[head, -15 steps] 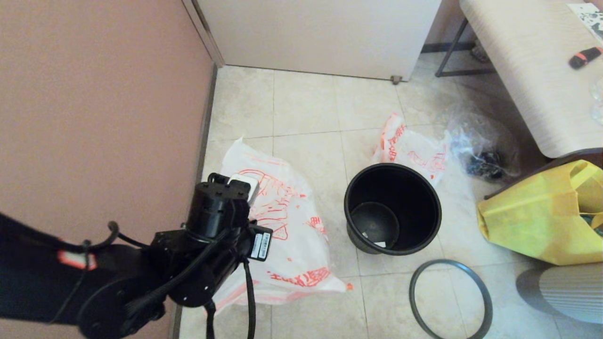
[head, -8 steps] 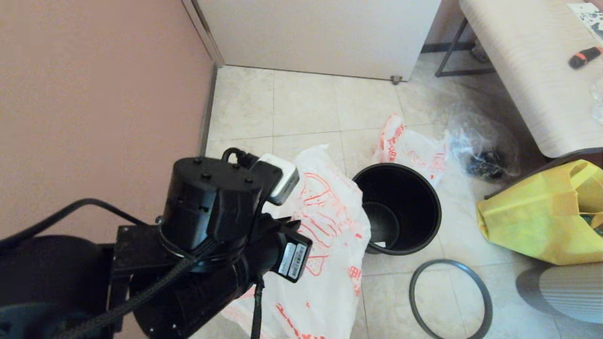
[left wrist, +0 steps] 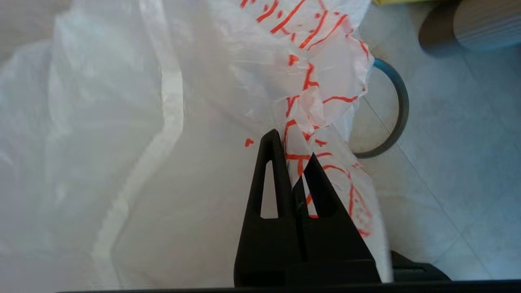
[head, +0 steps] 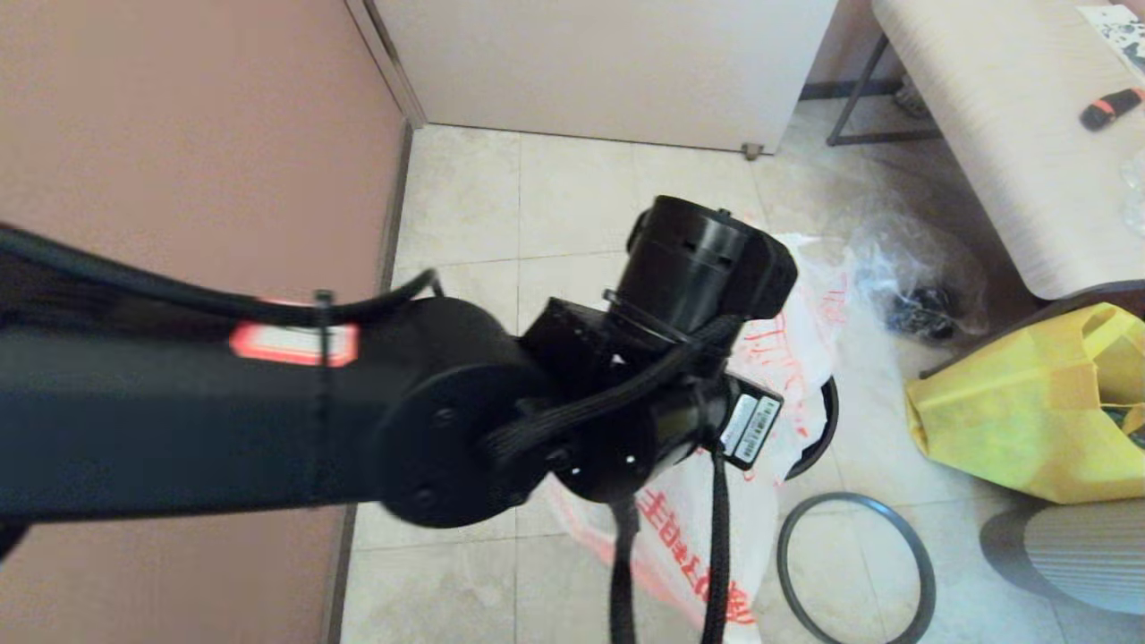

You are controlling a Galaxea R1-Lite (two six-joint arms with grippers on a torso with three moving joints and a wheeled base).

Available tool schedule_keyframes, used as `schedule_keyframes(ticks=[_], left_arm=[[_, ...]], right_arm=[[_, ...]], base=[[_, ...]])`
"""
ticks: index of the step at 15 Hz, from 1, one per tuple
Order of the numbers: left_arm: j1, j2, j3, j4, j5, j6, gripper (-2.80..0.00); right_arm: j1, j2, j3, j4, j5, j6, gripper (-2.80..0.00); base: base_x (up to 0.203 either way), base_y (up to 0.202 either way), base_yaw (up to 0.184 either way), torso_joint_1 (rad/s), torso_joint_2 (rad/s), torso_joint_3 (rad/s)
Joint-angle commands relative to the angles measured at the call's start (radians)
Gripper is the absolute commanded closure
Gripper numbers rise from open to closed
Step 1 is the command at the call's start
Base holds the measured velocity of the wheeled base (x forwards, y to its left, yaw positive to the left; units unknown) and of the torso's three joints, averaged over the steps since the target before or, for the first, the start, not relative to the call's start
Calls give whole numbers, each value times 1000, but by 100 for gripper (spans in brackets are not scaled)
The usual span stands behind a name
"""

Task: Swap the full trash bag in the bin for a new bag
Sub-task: Put the new garbage bag on the trash can

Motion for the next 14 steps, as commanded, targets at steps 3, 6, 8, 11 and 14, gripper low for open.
schedule_keyframes(ticks=[3, 6, 8, 11, 14], left_arm=[[1, 332, -311, 98, -10, 4, 0], [52, 536, -409, -6, -11, 107, 0], [113, 677, -420, -357, -9, 265, 0], [218, 807, -430, -574, -1, 431, 0], [222, 764, -429, -583, -4, 435, 0]], right_arm=[[0, 1, 0, -1, 0, 0, 0], [1, 1, 0, -1, 0, 0, 0], [-1, 1, 0, 0, 0, 0, 0], [1, 1, 0, -1, 0, 0, 0], [1, 1, 0, -1, 0, 0, 0]], base=[[0, 0, 0, 0, 0, 0], [0, 0, 0, 0, 0, 0], [0, 0, 0, 0, 0, 0], [0, 0, 0, 0, 0, 0], [0, 0, 0, 0, 0, 0]])
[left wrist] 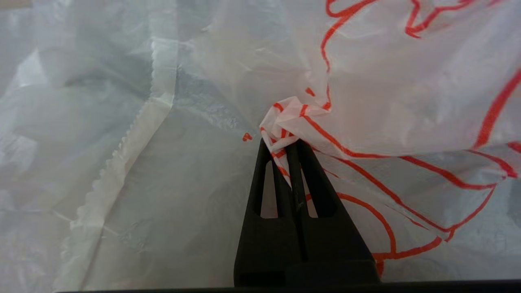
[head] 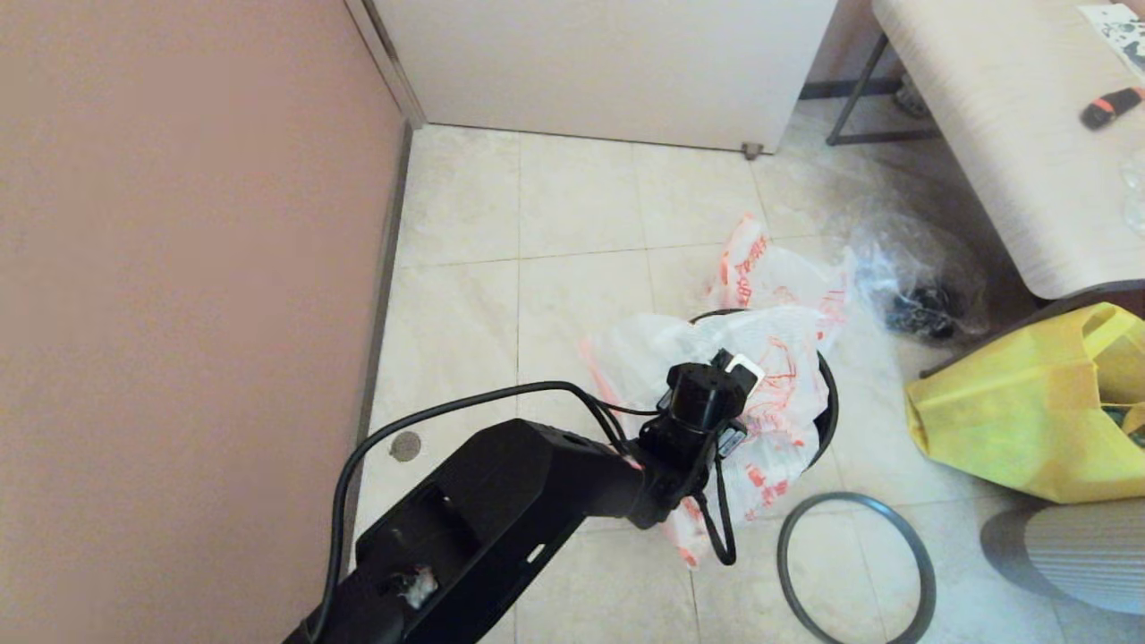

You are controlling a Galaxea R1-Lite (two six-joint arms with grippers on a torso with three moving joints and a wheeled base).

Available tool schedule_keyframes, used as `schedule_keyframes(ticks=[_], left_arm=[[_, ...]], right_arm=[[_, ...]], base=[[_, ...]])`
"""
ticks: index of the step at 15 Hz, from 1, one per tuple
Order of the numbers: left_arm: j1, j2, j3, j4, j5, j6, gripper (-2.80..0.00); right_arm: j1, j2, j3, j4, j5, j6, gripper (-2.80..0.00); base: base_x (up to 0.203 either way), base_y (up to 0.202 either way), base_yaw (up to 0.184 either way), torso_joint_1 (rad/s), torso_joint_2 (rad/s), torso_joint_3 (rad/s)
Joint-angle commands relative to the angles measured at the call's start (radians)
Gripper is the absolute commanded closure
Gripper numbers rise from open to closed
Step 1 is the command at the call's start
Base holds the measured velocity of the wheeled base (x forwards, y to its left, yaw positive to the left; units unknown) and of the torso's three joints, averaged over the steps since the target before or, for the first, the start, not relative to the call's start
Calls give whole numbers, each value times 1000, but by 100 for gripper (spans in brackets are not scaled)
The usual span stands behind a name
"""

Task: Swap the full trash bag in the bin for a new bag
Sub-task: Put the new garbage bag on the trash can

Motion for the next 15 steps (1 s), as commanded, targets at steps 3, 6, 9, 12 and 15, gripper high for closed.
schedule_keyframes(ticks=[3, 6, 9, 12, 15], left_arm=[[-25, -49, 0, -5, 13, 1, 0], [-44, -54, 2, -6, 79, 2, -280], [-59, -70, 3, -5, 97, -2, -280], [-85, -150, 51, 9, 115, -55, -280], [-120, -261, 135, 119, 116, -137, -280]], right_arm=[[0, 1, 0, 1, 0, 0, 0], [1, 1, 0, 0, 0, 0, 0], [1, 1, 0, 0, 0, 0, 0], [0, 1, 0, 1, 0, 0, 0], [1, 1, 0, 0, 0, 0, 0]], base=[[0, 0, 0, 0, 0, 0], [0, 0, 0, 0, 0, 0], [0, 0, 0, 0, 0, 0], [0, 0, 0, 0, 0, 0], [0, 0, 0, 0, 0, 0]])
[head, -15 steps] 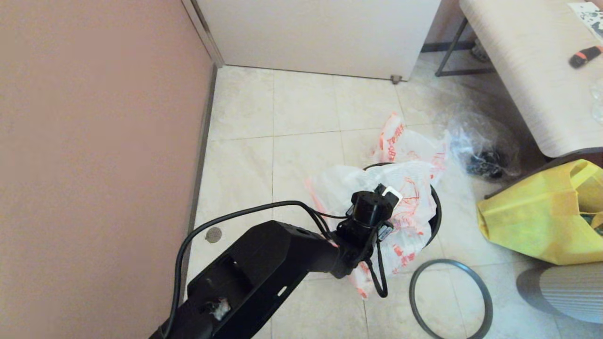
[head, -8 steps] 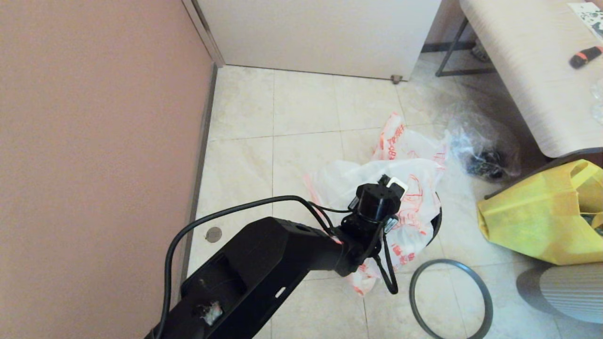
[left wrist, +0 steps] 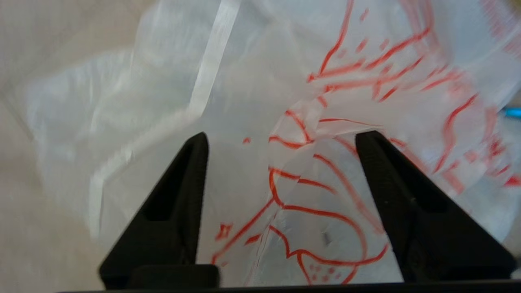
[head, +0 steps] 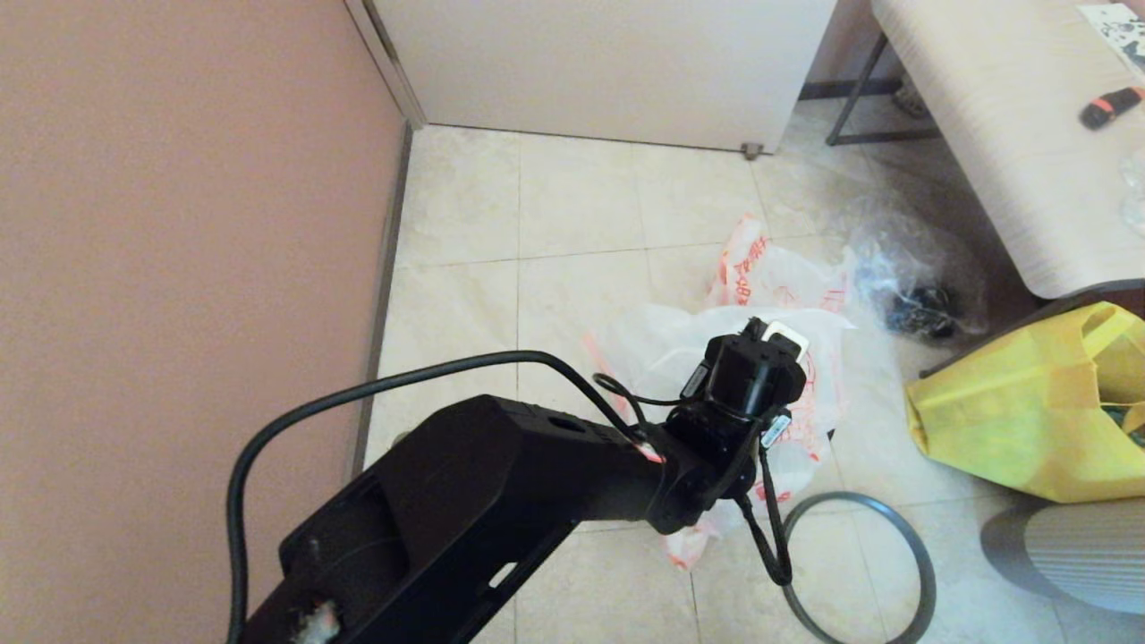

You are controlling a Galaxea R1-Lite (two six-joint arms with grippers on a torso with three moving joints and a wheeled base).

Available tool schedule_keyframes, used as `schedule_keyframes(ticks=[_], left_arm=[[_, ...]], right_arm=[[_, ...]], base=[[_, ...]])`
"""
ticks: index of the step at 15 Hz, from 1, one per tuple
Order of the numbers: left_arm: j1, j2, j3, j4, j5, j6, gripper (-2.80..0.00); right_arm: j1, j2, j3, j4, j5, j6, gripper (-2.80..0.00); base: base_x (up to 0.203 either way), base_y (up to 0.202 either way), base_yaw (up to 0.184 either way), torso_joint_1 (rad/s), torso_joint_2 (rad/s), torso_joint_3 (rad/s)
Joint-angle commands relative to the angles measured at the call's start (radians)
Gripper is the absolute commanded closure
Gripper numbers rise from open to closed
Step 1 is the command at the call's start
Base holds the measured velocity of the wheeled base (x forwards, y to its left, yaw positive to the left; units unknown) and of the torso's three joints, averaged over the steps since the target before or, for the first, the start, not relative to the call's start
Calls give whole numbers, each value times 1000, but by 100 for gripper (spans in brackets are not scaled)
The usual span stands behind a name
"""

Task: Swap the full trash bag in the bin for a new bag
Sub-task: Put the new garbage bag on the trash can

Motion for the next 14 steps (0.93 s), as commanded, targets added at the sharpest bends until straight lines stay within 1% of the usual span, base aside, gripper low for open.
schedule_keyframes(ticks=[1, 3, 8, 10, 11, 14], left_arm=[[-20, -83, 36, 66, 4, -46, -280], [-27, -111, 75, 125, 6, -82, -280], [-40, -212, 153, 184, 6, -135, -280], [-40, -278, 223, 187, 4, -169, -280], [-40, -306, 268, 185, 3, -186, 0], [-34, -379, 405, 144, -4, -222, 0]], right_arm=[[-2, 1, 0, 0, 0, 0, 0], [-1, 1, 0, 0, 0, 0, 0], [0, 1, 0, 0, 0, 0, 0], [0, 1, 0, 0, 0, 0, 0], [0, 1, 0, 0, 0, 0, 0], [-1, 1, 0, 2, 0, 0, 0]], base=[[0, 0, 0, 0, 0, 0], [0, 0, 0, 0, 0, 0], [0, 0, 0, 0, 0, 0], [0, 0, 0, 0, 0, 0], [0, 0, 0, 0, 0, 0], [0, 0, 0, 0, 0, 0]])
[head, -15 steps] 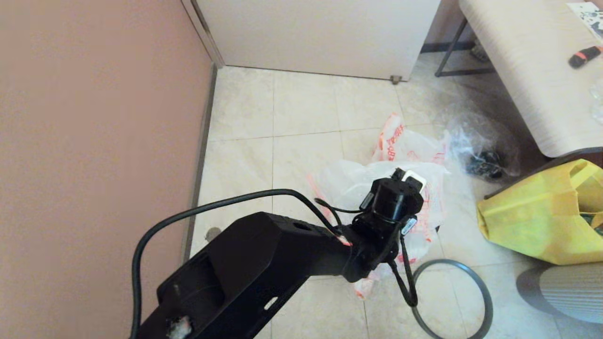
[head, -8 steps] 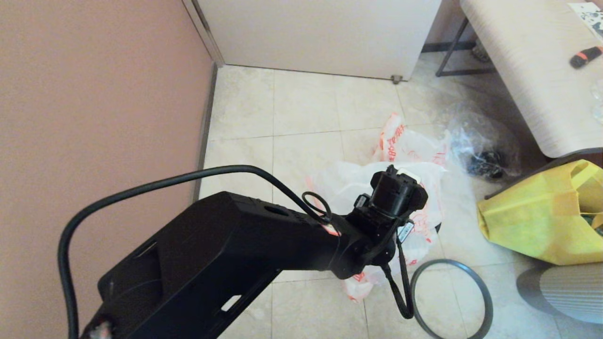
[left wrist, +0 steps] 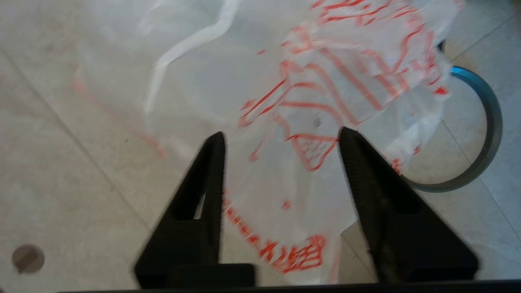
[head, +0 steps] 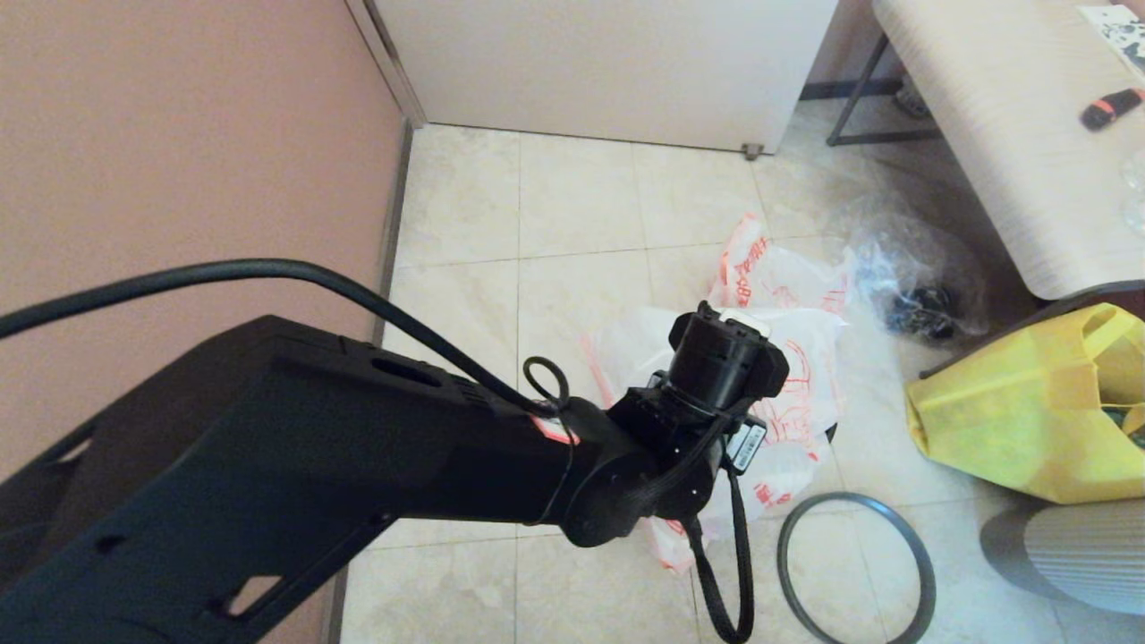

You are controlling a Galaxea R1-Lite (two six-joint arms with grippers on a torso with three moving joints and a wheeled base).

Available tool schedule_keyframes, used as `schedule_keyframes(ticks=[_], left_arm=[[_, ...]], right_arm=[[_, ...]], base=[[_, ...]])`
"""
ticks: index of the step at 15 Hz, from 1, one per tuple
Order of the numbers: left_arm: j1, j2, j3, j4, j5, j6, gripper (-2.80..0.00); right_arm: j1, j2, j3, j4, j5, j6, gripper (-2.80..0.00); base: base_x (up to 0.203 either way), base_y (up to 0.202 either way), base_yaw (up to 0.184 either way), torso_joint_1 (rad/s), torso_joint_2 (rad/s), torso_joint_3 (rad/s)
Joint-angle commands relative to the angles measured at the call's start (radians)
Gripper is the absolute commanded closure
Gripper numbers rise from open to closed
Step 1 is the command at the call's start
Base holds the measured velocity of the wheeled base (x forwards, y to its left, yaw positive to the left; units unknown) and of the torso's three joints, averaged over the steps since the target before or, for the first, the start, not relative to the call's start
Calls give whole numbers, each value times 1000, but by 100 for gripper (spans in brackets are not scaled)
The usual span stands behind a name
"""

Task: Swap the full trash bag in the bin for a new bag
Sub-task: Put the new garbage bag on the trash can

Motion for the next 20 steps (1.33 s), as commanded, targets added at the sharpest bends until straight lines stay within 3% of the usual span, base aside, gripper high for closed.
schedule_keyframes(ticks=[1, 6, 9, 11, 15, 20], left_arm=[[13, -65, 81, -25, 4, -8, 0], [128, -201, 291, -166, 25, -61, 0], [186, -251, 414, -258, 7, -60, 0], [202, -258, 484, -346, -7, -59, 0], [209, -294, 506, -370, 10, -62, 0], [230, -314, 525, -376, 41, -56, 0]], right_arm=[[0, 1, 0, 0, 0, 0, 0], [0, 4, -11, 14, 18, -72, 0], [1, 122, -133, 21, 16, -91, 0], [4, 365, -240, 10, 20, -92, 0], [16, 991, -524, -90, 20, -100, 0], [99, 1626, -1073, -117, -18, -117, 0]], base=[[0, 0, 0, 0, 0, 0], [0, 0, 0, 0, 0, 0], [0, 0, 0, 0, 0, 0], [0, 0, 0, 0, 0, 0], [0, 0, 0, 0, 0, 0], [0, 0, 0, 0, 0, 0]])
